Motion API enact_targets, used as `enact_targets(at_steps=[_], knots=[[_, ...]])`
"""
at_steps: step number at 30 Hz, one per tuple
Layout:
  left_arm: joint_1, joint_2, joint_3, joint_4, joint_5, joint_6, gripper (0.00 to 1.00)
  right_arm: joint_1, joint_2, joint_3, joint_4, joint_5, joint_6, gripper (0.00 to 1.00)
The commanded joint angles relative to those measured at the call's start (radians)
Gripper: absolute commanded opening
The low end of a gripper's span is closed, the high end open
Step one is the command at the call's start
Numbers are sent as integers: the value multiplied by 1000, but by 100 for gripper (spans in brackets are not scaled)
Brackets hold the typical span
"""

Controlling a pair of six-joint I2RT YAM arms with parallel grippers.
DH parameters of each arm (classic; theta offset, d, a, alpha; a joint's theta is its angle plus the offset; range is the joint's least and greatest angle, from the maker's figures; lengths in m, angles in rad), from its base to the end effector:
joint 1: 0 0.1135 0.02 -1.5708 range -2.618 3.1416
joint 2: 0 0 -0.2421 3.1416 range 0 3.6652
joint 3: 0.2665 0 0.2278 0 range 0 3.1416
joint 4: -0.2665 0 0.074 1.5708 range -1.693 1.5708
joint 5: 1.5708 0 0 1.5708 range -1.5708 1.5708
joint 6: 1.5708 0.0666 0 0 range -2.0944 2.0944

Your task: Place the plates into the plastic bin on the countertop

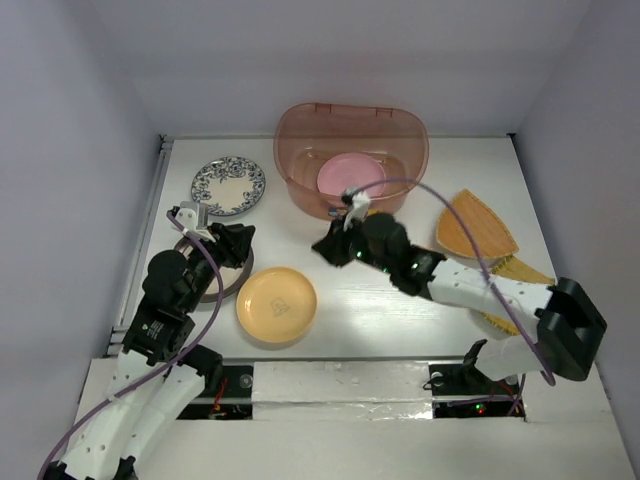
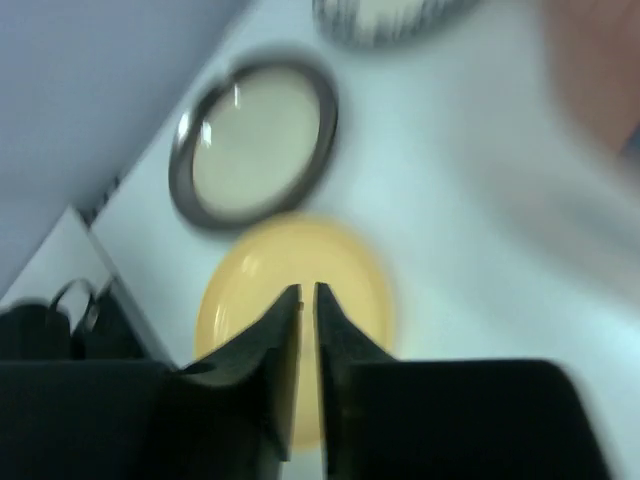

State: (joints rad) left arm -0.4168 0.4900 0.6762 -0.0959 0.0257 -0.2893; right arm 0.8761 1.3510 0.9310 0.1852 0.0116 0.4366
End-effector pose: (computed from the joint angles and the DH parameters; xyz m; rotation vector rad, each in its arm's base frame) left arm 0.1376 -0.0628 0.3398 0.1173 1.5039 -0.5891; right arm 0.2113 0.2523 0.2822 -0.4065 1.8601 0.9080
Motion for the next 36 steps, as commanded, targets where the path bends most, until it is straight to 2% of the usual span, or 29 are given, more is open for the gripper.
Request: enact_targets(at_steps=[1,2,3,4,6,8,11,14,15,17,18,19,23,25,28,33,36], knots=[[12,5,43,35,11,2,27,76,52,-110,100,28,173,27],[12,5,45,36,11,2,27,98,91,-124,105,48,192,37],[21,5,45,38,13,2,27,119,115,-136,105,65,204,56],[21,7,45,39,16,2,27,154,141,-133,97,85,223,62],[32,10,43,39,19,2,27,164,216,-121,89,116,244,66],[32,15,43,38,20,2,27,164,258,-115,92,129,270,64],[32,19,42,38,23,2,27,164,321,-89,88,157,272,55],[32,19,43,41,25,2,27,164,381,-60,74,151,281,39],[32,16,42,38,25,2,27,164,388,-60,68,157,283,28],[32,15,43,38,23,2,27,164,375,-66,45,178,293,14],[32,13,43,36,23,2,27,164,355,-73,4,221,295,3],[32,13,43,38,23,2,27,164,327,-81,-15,237,289,0],[32,10,45,39,33,2,27,164,80,-101,-148,312,242,0],[41,9,45,41,36,2,27,164,-4,-77,-239,364,194,0],[41,4,43,42,43,2,27,101,-107,1,-286,402,95,0],[41,-11,40,42,40,1,27,-186,-64,190,-245,323,-33,0],[41,-14,42,41,40,1,27,-302,128,408,-307,291,-131,0]])
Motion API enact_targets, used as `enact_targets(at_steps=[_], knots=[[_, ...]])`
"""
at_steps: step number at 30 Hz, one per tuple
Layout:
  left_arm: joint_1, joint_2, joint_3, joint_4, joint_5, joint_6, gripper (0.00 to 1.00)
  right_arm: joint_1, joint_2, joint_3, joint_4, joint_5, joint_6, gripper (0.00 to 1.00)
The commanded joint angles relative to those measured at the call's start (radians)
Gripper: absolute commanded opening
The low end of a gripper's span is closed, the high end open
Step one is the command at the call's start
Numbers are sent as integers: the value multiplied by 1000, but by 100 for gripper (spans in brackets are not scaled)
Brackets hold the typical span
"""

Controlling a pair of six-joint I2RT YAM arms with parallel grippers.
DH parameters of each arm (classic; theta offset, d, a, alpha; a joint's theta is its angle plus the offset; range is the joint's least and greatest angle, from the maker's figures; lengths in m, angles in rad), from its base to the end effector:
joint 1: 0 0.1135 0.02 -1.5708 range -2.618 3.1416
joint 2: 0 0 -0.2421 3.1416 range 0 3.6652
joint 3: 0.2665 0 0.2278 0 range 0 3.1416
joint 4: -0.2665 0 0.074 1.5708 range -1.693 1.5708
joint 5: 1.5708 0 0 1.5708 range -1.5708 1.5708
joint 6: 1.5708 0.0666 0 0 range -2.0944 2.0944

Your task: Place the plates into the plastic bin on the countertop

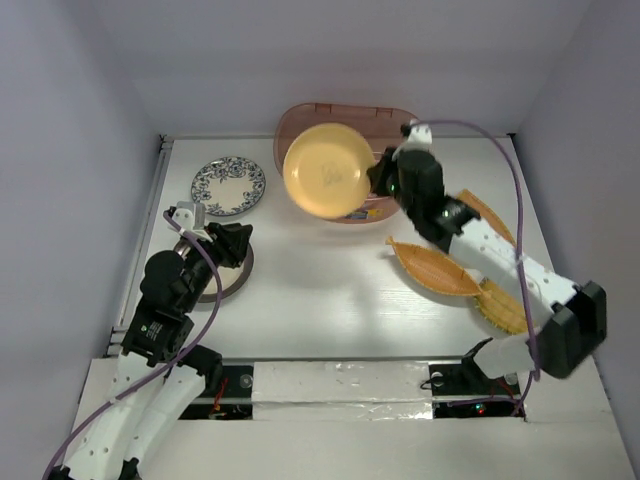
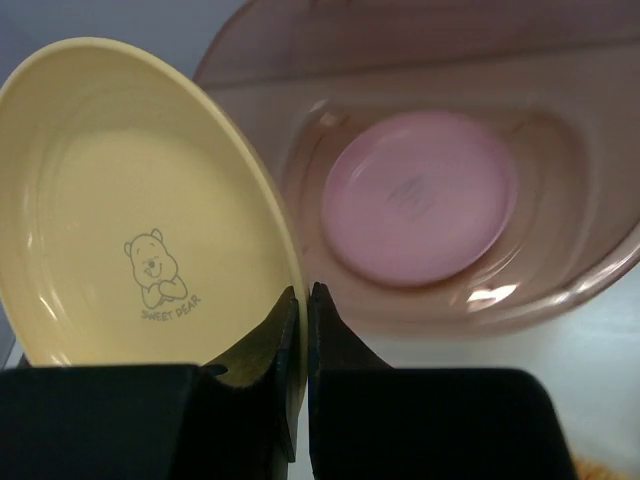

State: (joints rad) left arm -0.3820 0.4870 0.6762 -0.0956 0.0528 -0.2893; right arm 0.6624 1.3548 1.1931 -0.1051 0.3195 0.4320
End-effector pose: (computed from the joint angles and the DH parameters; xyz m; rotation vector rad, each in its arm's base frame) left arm 0.1383 -0.0594 0.3402 0.1133 1.5002 -0.5815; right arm 0.2707 0.1846 0.3376 0.0133 1.8501 0.4767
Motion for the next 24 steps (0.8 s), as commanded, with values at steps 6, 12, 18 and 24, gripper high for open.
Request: enact_targets(at_steps=[6,12,18,24], knots=[[6,-14,42,42,13,-1,27,-217,436,564,-189,-97,-182,0],[-3,-4,40,43,10,-1,31,-287,667,773,-301,-111,-173,0],[-3,18,40,48,13,-4,32,-305,745,803,-327,-138,-130,0],[8,54,43,39,7,-8,32,-305,794,839,-354,-137,-98,45]])
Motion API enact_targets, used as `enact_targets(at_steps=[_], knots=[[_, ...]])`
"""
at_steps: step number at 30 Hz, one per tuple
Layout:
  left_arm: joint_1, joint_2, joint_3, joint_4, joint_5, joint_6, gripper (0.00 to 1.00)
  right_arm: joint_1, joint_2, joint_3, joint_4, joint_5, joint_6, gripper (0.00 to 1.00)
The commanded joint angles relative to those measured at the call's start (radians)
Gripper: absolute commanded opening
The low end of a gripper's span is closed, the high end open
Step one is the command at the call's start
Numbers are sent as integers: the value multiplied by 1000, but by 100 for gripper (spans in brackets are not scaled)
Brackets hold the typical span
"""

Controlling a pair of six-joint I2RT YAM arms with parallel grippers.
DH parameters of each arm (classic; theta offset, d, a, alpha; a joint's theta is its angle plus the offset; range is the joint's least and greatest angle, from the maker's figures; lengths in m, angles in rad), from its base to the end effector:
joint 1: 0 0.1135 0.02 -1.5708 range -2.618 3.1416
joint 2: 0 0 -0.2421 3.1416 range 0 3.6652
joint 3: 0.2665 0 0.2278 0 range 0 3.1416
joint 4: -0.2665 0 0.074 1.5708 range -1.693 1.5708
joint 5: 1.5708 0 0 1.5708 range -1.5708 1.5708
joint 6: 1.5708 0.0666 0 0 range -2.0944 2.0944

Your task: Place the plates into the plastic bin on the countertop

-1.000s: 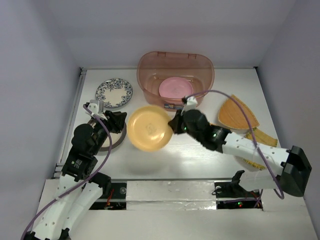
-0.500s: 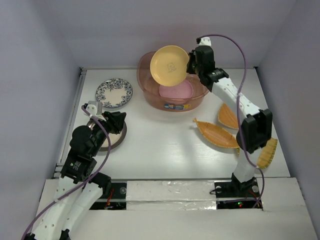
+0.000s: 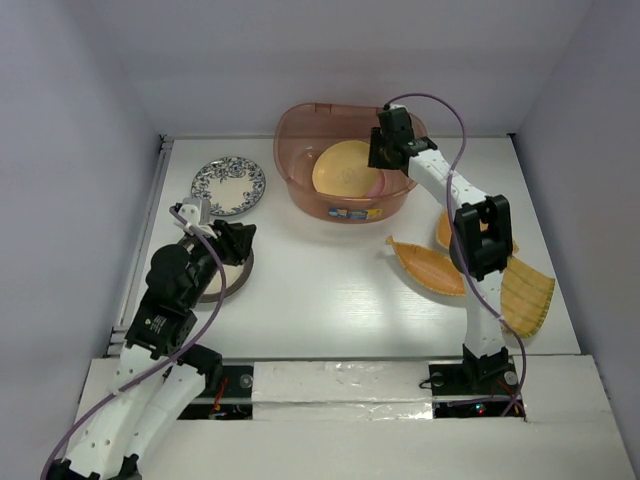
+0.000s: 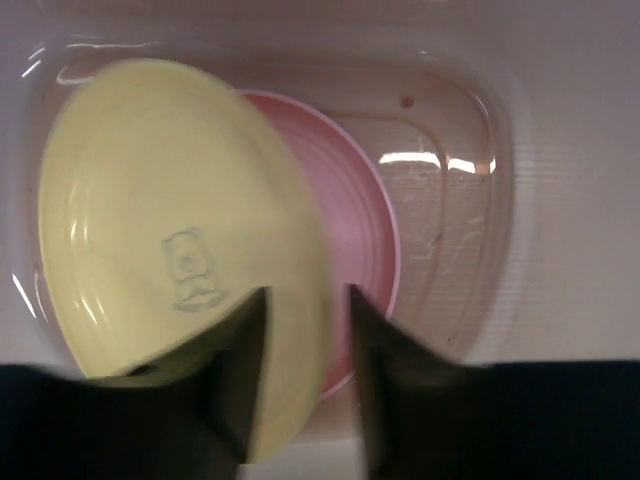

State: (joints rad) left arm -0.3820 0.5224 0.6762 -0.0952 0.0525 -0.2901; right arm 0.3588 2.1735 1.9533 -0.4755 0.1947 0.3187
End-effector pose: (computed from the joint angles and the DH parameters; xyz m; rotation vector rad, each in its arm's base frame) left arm 0.1457 -0.0623 0.3355 0.1135 1.5358 -0.5764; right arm 0.4650 0.1606 0.2342 0.0577 2.2540 0.1427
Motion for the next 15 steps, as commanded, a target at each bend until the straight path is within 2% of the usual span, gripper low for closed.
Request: enact_targets(at_steps=[1,3,5,7,8,9,10,11,12,13,15], knots=[[8,24,45,38,1,-11,32,-1,-27,79,20,-15,17,55],[20,47,45,34,-5,-20,31,-1,-56,75,26,-37,17,68],[29,65,48,34,1,-30,28,-1,-114,64,32,-50,13,69],[49,91,43,48,35,-43,25,-1,-179,-16,98,-87,13,69],[49,111,42,58,62,-49,24,-1,-257,-84,145,-121,13,66],[49,123,43,61,78,-50,24,-1,-297,-85,167,-139,16,61],[60,137,43,64,90,-52,20,-1,-343,-172,193,-159,28,54],[60,151,45,66,99,-52,15,-1,-392,-227,222,-179,37,41],[60,183,48,63,113,-55,10,-1,-506,-291,300,-231,48,9],[60,198,49,61,119,-61,0,-1,-567,-433,343,-251,72,0],[60,247,54,64,139,-76,0,8,-696,-587,475,-296,95,0]])
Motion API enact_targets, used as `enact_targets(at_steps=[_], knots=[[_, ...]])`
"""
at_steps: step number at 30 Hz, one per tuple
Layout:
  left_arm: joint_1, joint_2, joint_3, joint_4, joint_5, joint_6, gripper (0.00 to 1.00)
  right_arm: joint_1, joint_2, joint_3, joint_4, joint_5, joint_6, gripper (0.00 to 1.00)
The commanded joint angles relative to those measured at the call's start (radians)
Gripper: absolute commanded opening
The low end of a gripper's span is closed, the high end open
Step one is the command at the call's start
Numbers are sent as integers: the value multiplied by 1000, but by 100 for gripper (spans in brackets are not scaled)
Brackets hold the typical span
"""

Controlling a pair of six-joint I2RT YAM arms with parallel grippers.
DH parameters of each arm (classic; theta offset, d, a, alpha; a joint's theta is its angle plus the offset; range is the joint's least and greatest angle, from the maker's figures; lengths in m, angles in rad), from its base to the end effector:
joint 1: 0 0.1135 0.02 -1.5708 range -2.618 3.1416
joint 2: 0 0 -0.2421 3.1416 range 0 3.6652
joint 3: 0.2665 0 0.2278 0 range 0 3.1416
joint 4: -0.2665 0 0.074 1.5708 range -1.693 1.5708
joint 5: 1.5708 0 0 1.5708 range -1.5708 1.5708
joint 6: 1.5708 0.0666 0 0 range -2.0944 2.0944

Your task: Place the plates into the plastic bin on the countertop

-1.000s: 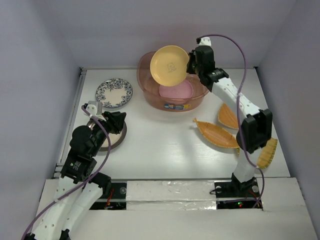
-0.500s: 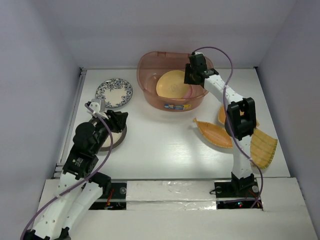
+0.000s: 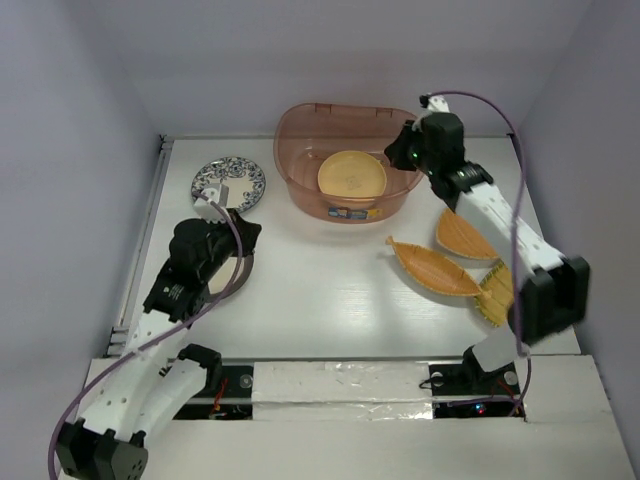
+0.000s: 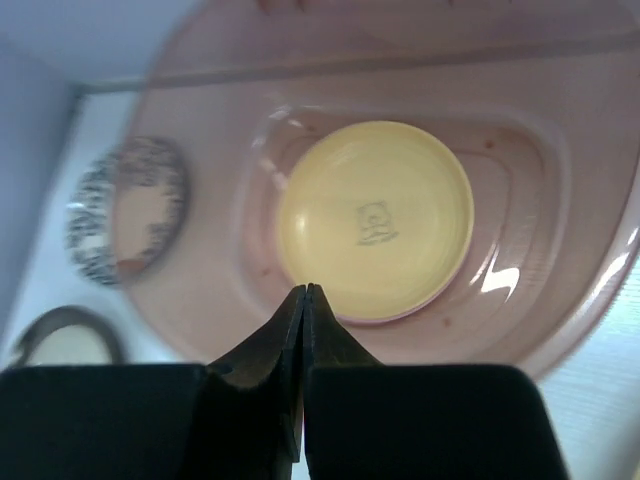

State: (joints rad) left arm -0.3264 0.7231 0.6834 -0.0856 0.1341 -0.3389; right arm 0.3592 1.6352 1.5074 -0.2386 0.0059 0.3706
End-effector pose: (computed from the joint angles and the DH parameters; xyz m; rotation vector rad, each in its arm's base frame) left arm 0.1860 -0.0724 0.3074 0.0916 1.7301 -0.6079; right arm 0.3676 0.1376 0.3362 0.0152 1.9672 0.4771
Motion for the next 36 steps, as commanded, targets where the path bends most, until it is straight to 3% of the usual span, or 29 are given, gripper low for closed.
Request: enact_targets(at_steps=[1,2,5,6,8,13,16,21,25,31,36], knots=[[-16,61,50,56,52,-44,0,18,-281,-215,290,-113,66,0],[-64,85,62,56,38,-52,0,18,-340,-348,321,-116,79,0],[-172,125,90,60,-68,-106,0,27,-544,-505,381,-112,99,0],[-274,162,93,78,-141,-126,0,27,-590,-583,375,-94,97,0],[-453,252,97,136,-299,-181,0,27,-705,-654,326,-70,84,0],[-626,542,163,250,-378,-278,0,27,-909,-734,233,55,48,0],[-678,709,220,331,-401,-339,0,27,-1014,-774,193,156,59,9],[-715,855,300,400,-456,-399,25,27,-1092,-823,219,186,90,33],[-715,961,344,463,-429,-436,46,27,-1085,-840,228,168,106,37],[-715,1113,419,509,-416,-491,57,27,-1086,-822,228,125,103,41],[-715,1202,475,538,-393,-503,59,27,-1094,-809,219,103,91,41]])
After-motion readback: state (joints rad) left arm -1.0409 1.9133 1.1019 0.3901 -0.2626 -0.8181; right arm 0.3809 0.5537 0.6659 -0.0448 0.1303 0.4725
